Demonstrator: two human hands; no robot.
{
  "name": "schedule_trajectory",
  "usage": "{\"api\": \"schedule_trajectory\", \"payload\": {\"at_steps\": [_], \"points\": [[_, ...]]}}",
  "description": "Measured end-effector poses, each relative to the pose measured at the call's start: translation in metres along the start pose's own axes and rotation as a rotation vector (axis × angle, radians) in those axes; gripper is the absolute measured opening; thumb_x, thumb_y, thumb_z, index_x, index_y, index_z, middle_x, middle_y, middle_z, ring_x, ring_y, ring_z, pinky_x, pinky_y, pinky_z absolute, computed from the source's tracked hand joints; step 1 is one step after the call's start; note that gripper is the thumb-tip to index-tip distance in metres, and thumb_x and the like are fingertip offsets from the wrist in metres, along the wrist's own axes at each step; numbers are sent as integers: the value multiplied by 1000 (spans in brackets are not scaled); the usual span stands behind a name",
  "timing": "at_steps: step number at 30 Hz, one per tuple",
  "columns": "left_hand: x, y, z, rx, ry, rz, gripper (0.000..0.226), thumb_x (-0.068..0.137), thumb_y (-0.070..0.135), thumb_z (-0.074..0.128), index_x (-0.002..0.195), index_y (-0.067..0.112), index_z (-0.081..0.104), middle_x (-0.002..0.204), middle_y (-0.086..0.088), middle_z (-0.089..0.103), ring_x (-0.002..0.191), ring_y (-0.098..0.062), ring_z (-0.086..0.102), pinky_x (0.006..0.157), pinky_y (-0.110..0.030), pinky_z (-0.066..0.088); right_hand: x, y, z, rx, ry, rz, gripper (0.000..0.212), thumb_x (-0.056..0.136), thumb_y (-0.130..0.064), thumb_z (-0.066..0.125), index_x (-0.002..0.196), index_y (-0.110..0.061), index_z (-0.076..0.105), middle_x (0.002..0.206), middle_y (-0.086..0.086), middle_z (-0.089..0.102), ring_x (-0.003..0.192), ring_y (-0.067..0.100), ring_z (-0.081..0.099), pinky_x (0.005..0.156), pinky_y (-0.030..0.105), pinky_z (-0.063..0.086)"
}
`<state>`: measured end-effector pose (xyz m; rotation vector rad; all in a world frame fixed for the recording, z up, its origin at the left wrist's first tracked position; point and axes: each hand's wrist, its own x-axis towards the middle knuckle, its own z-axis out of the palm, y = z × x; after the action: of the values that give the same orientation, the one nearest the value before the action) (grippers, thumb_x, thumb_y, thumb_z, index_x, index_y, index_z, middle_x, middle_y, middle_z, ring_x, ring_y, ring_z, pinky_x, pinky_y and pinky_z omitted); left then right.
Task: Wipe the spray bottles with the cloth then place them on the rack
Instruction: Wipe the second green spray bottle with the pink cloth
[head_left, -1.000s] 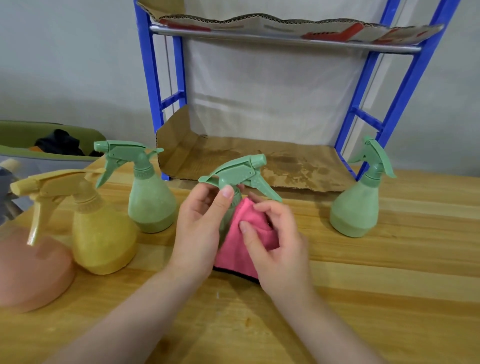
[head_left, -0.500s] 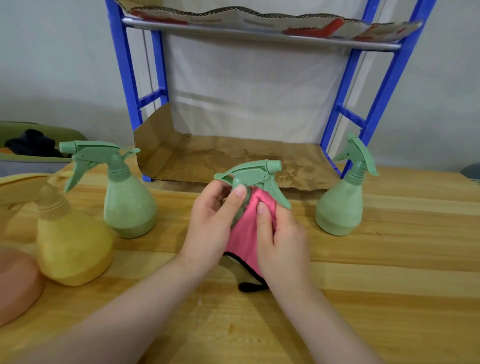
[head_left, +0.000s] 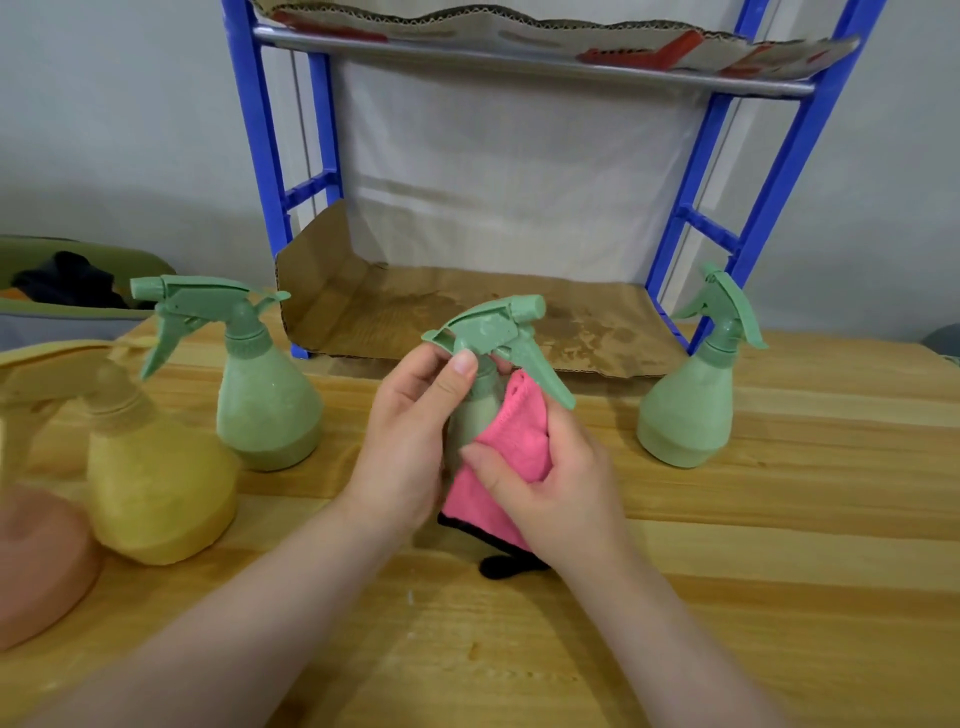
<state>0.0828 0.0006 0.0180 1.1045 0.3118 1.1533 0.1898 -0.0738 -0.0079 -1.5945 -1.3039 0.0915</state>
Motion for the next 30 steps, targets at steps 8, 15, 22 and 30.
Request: {"api": "schedule_trajectory", "payload": {"at_steps": [8, 15, 22, 30], "points": [[16, 4, -19, -174, 200, -51, 28, 93, 40, 53, 97, 18, 70, 92, -4, 66, 91, -21, 58, 94, -43, 47, -3, 1, -2, 152, -110, 37, 70, 67, -66, 65, 127, -32, 51, 106, -24, 61, 98, -10, 57, 75, 4, 41], [22, 22, -20, -346, 221, -11, 30, 101, 38, 44, 98, 15, 64, 81, 3, 68, 78, -12, 65, 84, -32, 55, -8, -5, 3, 360, -245, 85, 51, 72, -65, 62, 116, -54, 39, 108, -31, 60, 103, -8, 61, 77, 12, 50], [17, 18, -17, -74, 54, 37, 29, 94, 38, 52, 98, 17, 72, 91, -1, 72, 90, -16, 67, 86, -33, 54, -6, 2, -1, 353, -213, 0, 26, 82, -63, 54, 106, -60, 44, 89, -23, 58, 85, 3, 60, 71, 19, 48], [4, 13, -7, 110, -190, 5, 31, 87, 36, 53, 104, 21, 74, 111, -1, 73, 101, -16, 68, 87, -26, 53, -1, 0, -8, 243, -155, -75, 24, 88, -62, 47, 109, -50, 52, 100, -15, 68, 94, 4, 65, 80, 34, 54]]}}
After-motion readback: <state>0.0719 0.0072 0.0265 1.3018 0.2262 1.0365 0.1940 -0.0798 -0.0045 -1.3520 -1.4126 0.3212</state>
